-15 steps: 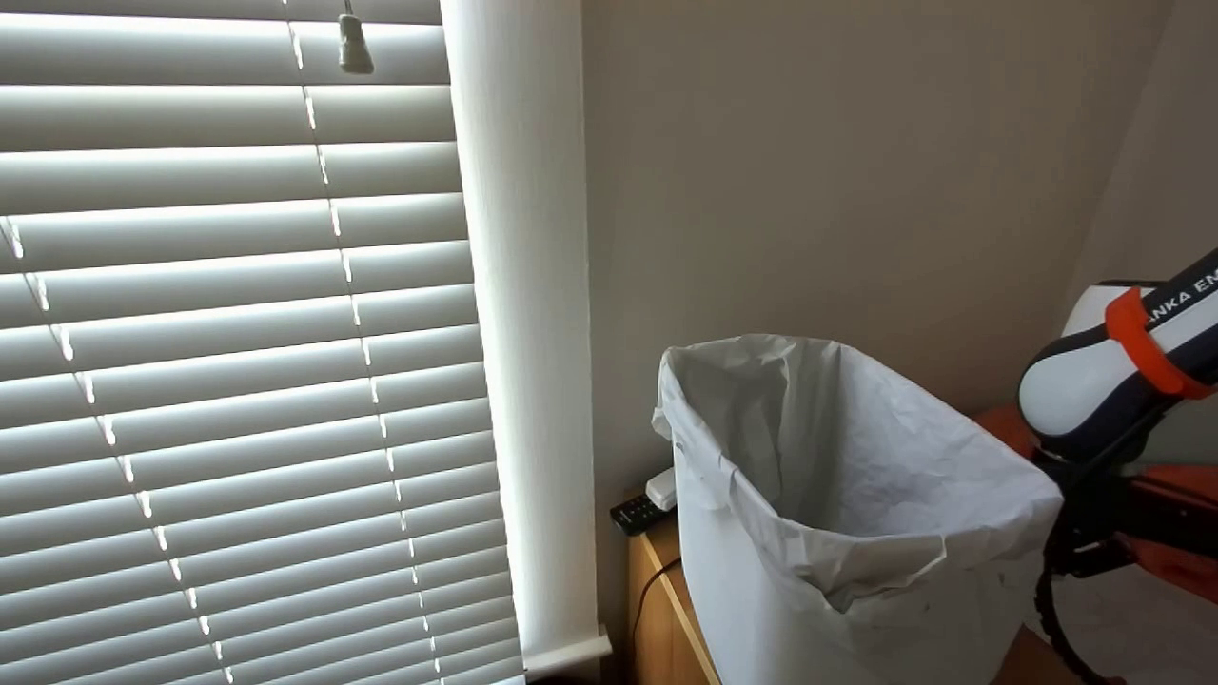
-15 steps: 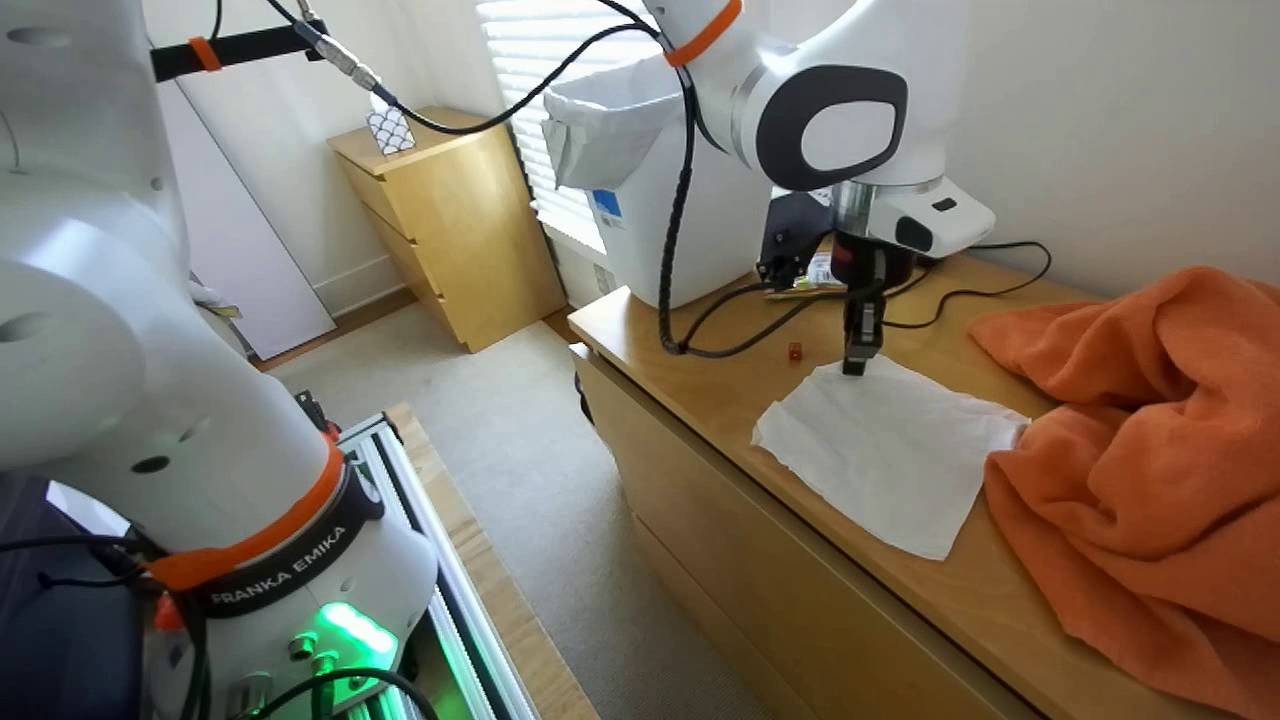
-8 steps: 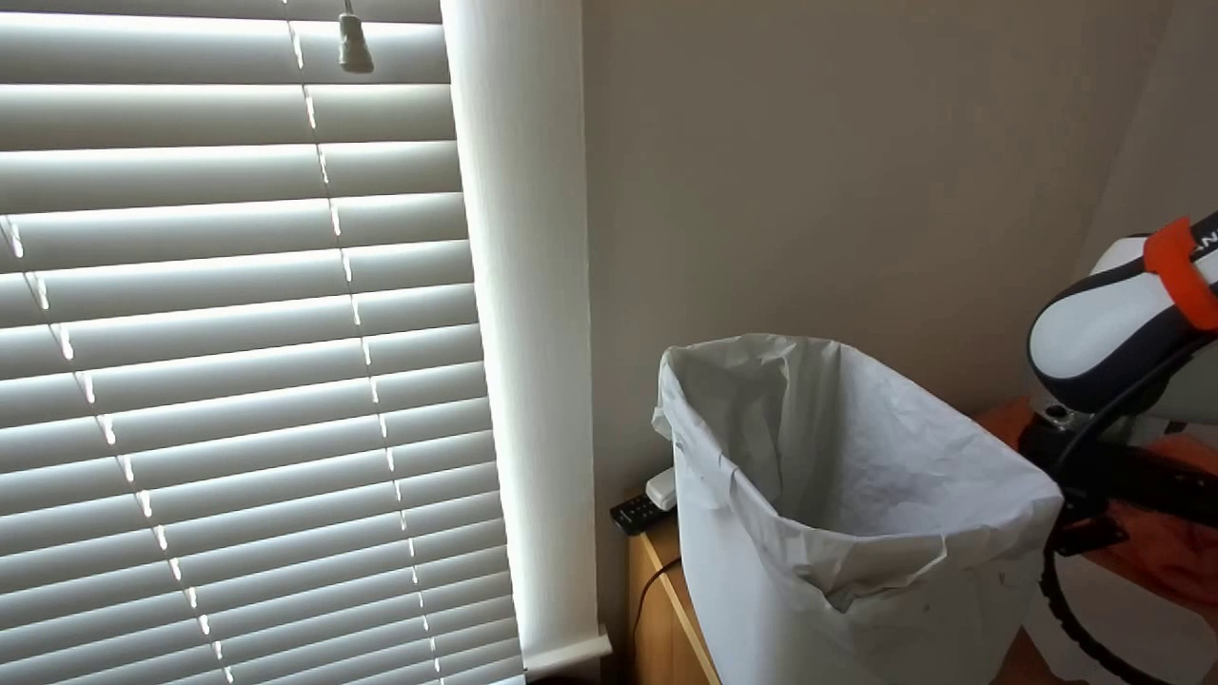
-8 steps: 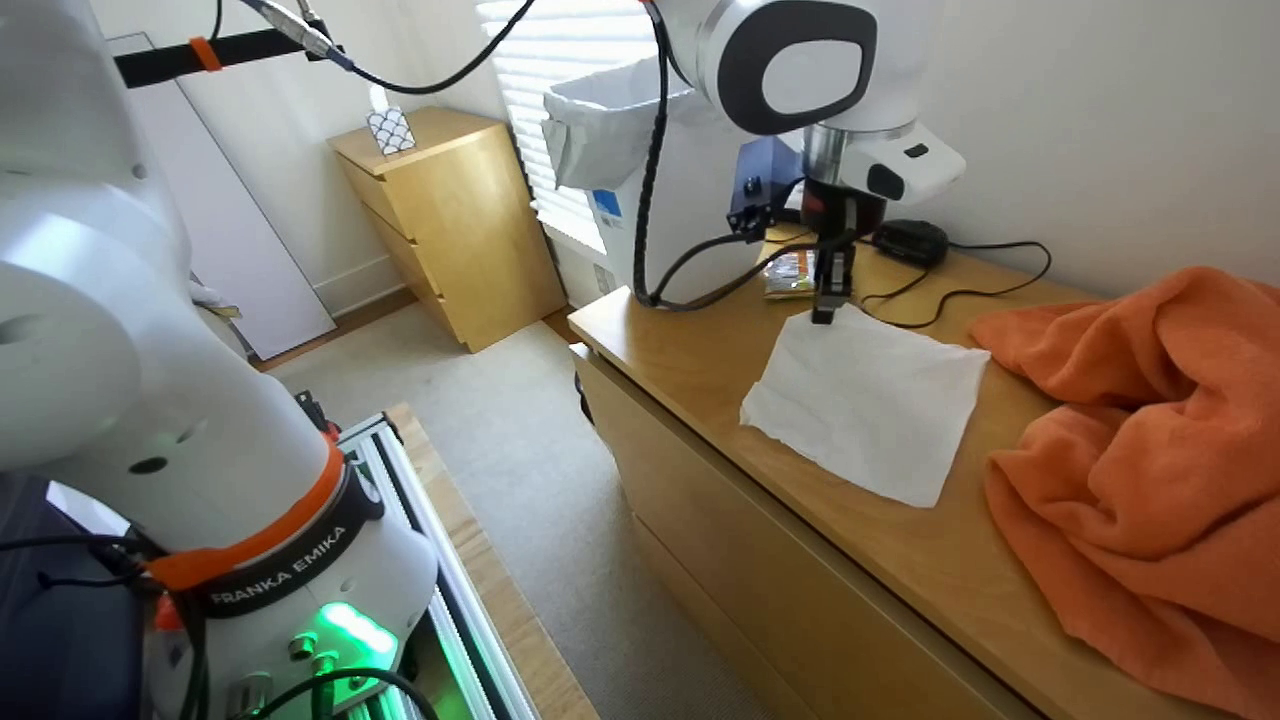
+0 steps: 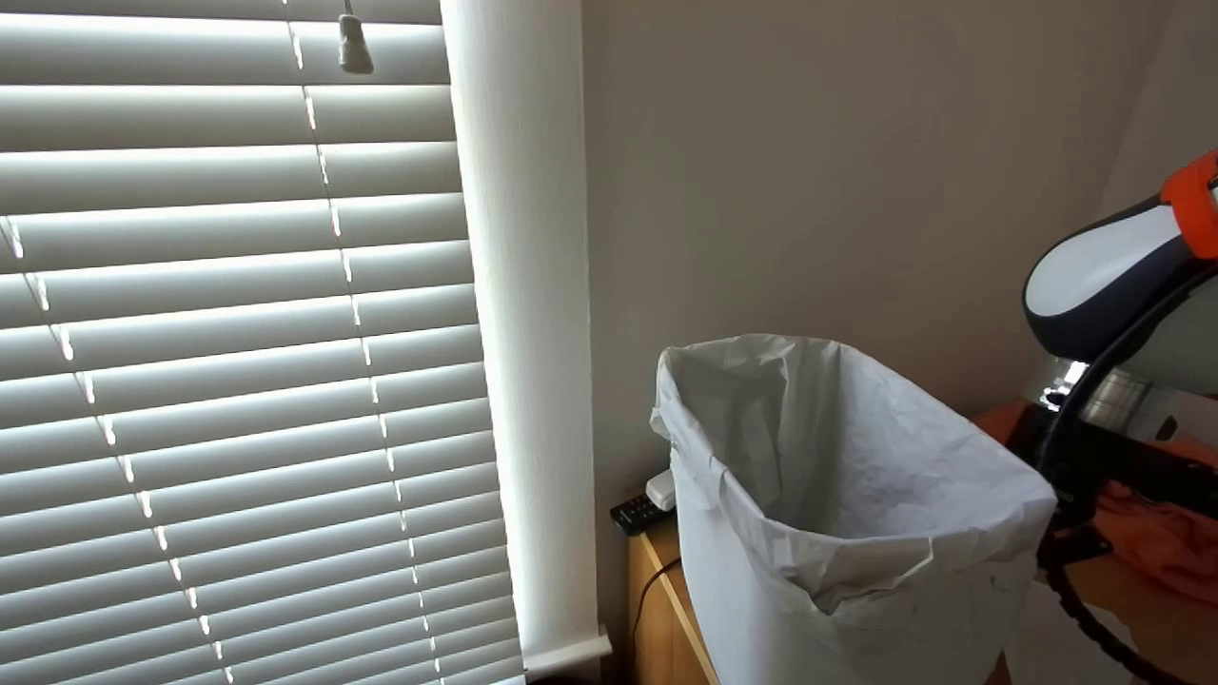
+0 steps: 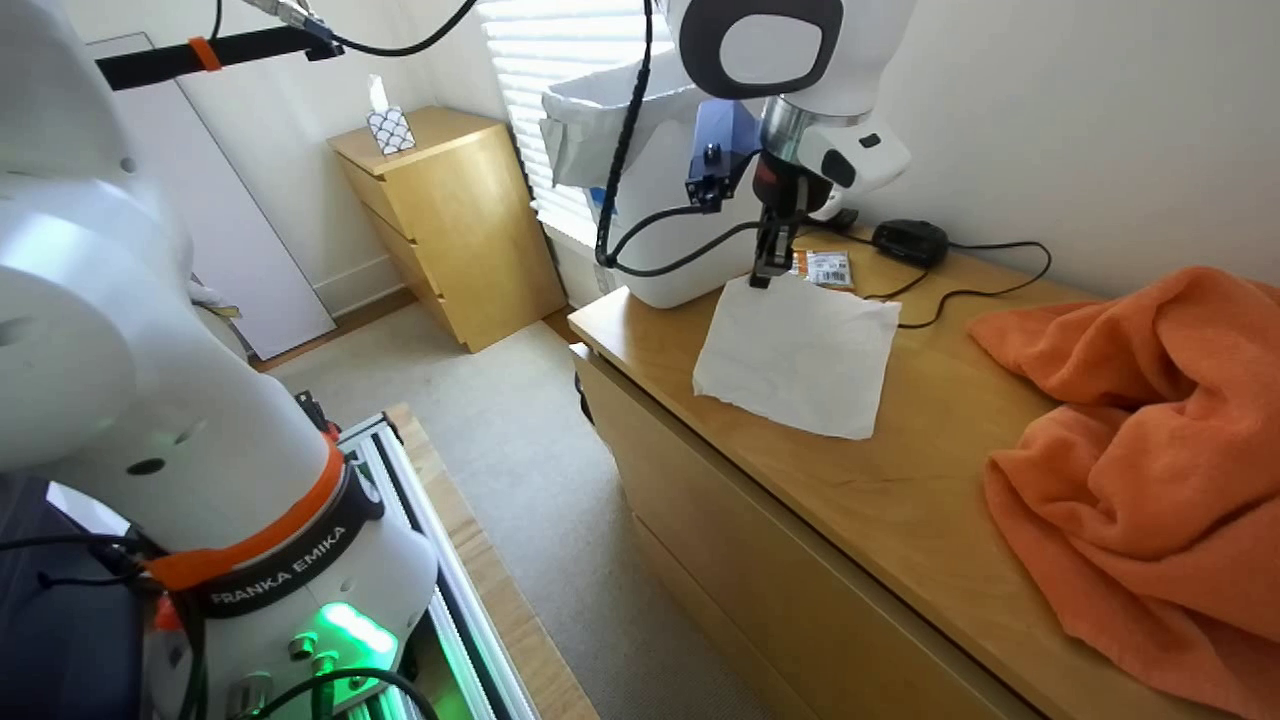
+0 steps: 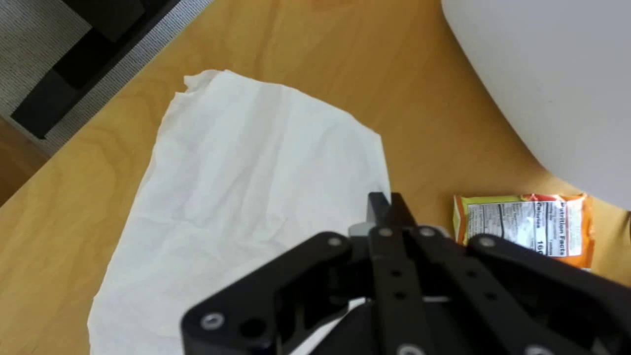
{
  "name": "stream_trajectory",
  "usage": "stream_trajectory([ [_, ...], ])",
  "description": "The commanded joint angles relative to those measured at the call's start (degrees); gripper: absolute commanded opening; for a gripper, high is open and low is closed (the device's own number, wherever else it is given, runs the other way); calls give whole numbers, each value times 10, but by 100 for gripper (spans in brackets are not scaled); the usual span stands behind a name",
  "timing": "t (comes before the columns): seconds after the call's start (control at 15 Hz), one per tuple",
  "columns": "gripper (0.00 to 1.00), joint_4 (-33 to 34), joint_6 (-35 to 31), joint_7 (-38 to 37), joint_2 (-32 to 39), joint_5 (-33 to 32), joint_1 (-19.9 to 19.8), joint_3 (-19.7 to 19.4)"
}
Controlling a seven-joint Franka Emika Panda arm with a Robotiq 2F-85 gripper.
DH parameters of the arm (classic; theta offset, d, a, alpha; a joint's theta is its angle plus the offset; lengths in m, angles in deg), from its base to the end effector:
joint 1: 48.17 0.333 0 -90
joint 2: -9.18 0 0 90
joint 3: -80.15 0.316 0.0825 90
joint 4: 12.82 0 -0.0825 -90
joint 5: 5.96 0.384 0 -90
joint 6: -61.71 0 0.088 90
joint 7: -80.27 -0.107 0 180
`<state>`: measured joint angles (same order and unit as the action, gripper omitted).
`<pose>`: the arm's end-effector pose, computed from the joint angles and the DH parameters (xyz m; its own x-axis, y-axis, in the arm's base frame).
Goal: Take the dice off of the paper towel and put the paper towel on top of it
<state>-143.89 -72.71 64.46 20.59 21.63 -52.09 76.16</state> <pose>0.5122 -0.0646 0.2550 0.7087 -0.6596 -0.2504 -0.7048 -0.6777 -0.2097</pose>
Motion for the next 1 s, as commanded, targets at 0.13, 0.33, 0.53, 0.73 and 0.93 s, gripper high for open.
stream_trajectory([
  [0.13, 29, -3, -1, 23, 7, 36, -10, 5],
  [0.33, 43, -4, 6, 33, -2, 55, -17, 5],
  [0.53, 67, -9, 4, 41, -14, 68, -23, 0],
  [0.73, 89, -14, -13, 19, -23, 36, -25, -14],
  [0.93, 100, -23, -16, -60, -34, -45, -24, -44],
])
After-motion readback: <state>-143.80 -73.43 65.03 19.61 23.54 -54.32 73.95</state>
